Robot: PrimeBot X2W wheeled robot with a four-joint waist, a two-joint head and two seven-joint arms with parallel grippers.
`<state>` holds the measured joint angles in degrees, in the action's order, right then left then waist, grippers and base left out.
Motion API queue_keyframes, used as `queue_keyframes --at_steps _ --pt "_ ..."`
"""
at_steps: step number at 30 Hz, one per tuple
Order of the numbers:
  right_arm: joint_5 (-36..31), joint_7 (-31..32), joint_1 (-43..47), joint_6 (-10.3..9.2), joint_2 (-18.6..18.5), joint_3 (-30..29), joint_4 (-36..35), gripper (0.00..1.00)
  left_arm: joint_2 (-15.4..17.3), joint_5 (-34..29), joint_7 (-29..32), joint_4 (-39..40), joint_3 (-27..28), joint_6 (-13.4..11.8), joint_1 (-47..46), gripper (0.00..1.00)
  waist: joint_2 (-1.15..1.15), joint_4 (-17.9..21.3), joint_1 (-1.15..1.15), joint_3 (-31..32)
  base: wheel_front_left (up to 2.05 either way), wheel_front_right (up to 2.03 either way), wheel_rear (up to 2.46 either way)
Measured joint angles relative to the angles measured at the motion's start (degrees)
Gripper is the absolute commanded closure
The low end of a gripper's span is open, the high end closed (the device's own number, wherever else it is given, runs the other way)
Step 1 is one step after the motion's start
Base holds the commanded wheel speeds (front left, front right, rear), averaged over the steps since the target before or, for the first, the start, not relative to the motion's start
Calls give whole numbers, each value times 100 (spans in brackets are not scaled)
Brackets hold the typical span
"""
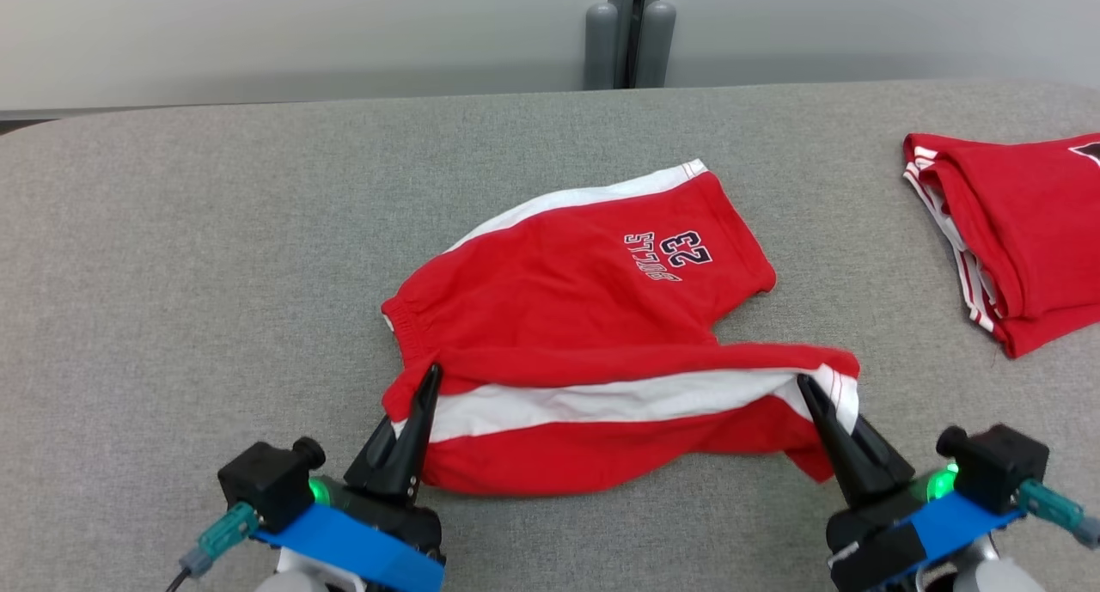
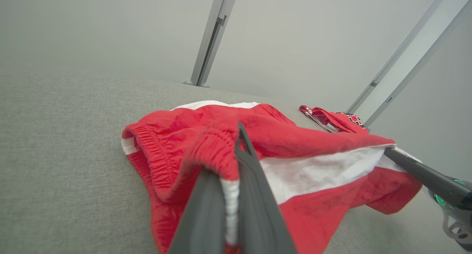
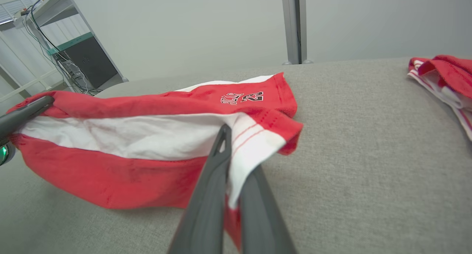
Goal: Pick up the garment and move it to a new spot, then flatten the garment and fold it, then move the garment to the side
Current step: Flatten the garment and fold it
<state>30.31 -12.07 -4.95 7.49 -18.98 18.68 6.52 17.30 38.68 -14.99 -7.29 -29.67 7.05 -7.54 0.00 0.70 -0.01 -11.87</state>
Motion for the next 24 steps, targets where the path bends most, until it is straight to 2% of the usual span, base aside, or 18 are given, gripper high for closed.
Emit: queue_keyframes --at_steps 4,9,16,24 --pt "-200 116 -518 0 34 9 52 100 -135 -11 0 -129 98 4 -353 100 0 -19 1 -113 0 0 0" --pt "-135 280 -1373 0 -18 105 403 100 -271 -7 0 -427 160 8 -864 100 0 -66 1 -334 0 0 0" --pt "73 502 -2627 0 -151 355 1330 100 -509 105 0 -956 120 37 -1777 100 0 -186 2 -779 0 0 0" --pt "214 537 -3830 0 -237 872 2541 100 -621 219 0 -1538 -30 38 -2504 100 0 -329 2 -1226 0 0 0"
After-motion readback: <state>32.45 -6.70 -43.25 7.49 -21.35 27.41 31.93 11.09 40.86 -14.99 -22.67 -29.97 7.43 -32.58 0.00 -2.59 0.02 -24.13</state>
